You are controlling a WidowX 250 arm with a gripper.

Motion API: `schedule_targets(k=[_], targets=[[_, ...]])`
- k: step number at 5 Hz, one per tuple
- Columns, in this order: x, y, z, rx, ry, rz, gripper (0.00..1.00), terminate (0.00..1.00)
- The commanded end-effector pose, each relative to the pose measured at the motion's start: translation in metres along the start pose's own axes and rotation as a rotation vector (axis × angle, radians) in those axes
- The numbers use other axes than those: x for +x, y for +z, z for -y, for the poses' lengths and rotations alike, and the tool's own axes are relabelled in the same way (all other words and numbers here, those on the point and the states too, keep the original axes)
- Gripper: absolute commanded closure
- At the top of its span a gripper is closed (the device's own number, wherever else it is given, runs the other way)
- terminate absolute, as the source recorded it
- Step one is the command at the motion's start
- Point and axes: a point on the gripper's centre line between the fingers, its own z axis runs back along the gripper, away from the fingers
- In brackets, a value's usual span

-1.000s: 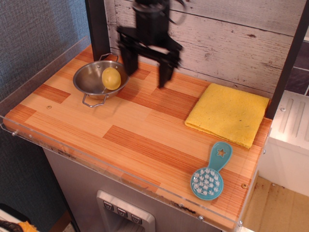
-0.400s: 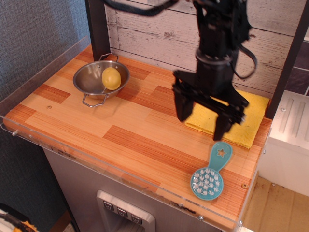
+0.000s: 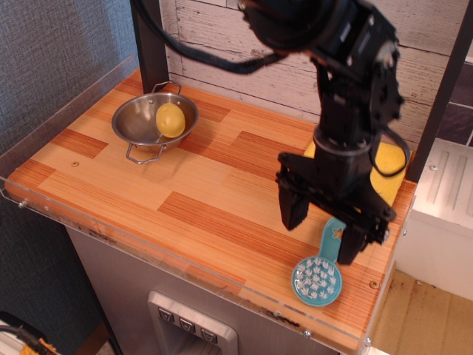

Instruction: Keep blue brush on the right bottom corner of the table

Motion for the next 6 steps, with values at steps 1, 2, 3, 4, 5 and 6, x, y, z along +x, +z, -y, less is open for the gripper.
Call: schedule_targets(k=[1, 2, 3, 4, 5, 6], targets=[[0.001, -0.021, 0.003, 0.006, 0.003, -0.052, 0.00, 0.00], [0.001, -0.032, 0.002, 0.006, 0.014, -0.076, 0.00, 0.00], [0.002, -0.028, 0.003, -0.007, 0.015, -0.057, 1.00, 0.00], [0.006, -0.012, 0.008, -0.030, -0.013, -0.038, 1.00, 0.00], [0.013, 0.022, -0.001, -0.074, -0.010, 0.008, 1.00, 0.00], [0.016, 0.059, -0.019, -0.094, 0.029, 0.071, 1.00, 0.00]])
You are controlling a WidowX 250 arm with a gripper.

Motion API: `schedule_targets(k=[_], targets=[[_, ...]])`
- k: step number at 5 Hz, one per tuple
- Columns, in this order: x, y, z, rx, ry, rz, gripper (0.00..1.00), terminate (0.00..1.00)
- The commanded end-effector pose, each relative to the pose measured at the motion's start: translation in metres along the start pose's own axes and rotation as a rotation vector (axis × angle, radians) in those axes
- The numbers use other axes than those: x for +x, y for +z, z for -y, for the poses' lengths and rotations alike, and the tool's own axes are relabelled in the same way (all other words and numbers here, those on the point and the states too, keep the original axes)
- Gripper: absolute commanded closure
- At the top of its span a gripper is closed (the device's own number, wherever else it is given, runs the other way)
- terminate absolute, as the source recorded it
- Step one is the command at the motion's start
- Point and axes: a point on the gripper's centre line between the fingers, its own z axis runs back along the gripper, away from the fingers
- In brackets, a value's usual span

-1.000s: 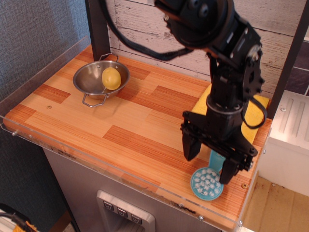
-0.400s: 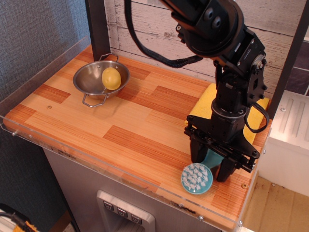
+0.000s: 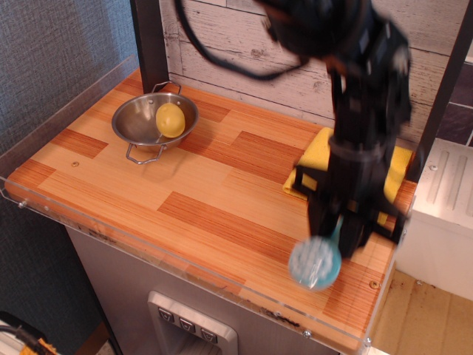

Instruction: Keep blue brush on the right bottom corner of the table

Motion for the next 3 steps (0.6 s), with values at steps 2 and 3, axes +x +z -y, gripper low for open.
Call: schedule_targets(k=[2, 3], targets=[[0.029, 0.083, -0.087, 0.072, 0.120, 0.156, 1.00, 0.00], [0.045, 0.064, -0.107, 0.119, 0.124, 0.117, 1.00, 0.00]])
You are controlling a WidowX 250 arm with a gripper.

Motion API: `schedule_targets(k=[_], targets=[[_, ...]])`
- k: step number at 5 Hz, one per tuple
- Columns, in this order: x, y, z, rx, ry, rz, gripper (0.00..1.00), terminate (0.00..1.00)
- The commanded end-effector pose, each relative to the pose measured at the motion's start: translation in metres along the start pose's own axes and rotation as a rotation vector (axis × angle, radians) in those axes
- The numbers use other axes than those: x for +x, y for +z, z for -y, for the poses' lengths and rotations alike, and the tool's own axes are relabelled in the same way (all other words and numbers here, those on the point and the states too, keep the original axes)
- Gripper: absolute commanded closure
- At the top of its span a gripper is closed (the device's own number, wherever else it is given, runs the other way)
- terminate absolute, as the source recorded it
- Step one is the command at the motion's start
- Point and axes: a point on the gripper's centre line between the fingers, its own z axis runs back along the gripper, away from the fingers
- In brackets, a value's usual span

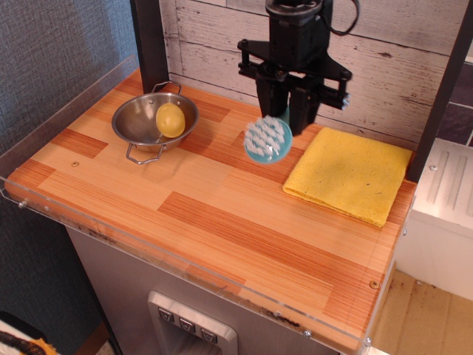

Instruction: Keep blue brush on the right bottom corner of the table

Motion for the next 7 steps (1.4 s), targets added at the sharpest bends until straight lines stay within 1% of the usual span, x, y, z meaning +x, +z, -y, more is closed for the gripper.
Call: schedule_targets(k=[1, 2, 3, 4, 5, 6, 7], targets=[[0.015, -0.029, -0.025, 0.093, 0.005, -0.024, 1.00, 0.00], [0.016, -0.038, -0.037, 0.125, 0.013, -0.041, 1.00, 0.00], [0.019, -0.043, -0.051, 0.141, 0.017, -0.049, 1.00, 0.00], [0.020, -0.045, -0.064, 0.149, 0.047, -0.052, 1.00, 0.00], [0.019, -0.048, -0.071, 0.139, 0.077, -0.058, 1.00, 0.00], [0.020, -0.055, -0.070, 0.114, 0.081, -0.074, 1.00, 0.00], [0.021, -0.057, -0.072, 0.086, 0.064, -0.096, 0.00, 0.00]])
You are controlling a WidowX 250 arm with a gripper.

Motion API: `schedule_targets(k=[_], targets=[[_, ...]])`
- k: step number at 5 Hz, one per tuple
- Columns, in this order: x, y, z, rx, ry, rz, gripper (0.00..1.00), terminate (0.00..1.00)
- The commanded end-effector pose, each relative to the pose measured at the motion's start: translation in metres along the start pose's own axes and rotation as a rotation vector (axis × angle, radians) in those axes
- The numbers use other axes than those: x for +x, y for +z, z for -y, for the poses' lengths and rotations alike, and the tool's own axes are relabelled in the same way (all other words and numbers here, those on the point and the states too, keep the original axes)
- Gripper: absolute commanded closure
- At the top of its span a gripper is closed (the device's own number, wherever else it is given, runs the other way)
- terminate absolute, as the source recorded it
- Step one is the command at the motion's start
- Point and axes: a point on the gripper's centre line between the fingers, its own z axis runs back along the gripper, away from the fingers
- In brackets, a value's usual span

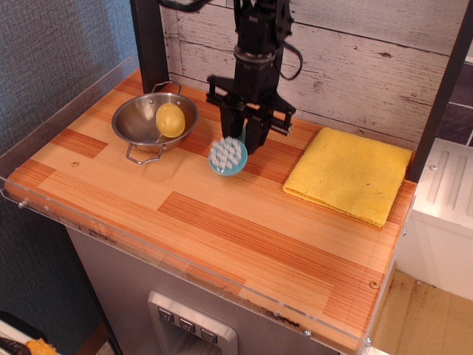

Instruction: Keep blue brush on the right bottom corner of the table

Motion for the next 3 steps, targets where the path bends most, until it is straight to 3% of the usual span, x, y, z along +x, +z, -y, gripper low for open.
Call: schedule_targets(k=[1, 3], targets=[[0.007, 0.033, -0.012, -0.003, -0.068, 0.071, 0.00, 0.00], [-0.012, 0.081, -0.021, 0.039, -0.098, 0.177, 0.00, 0.00]])
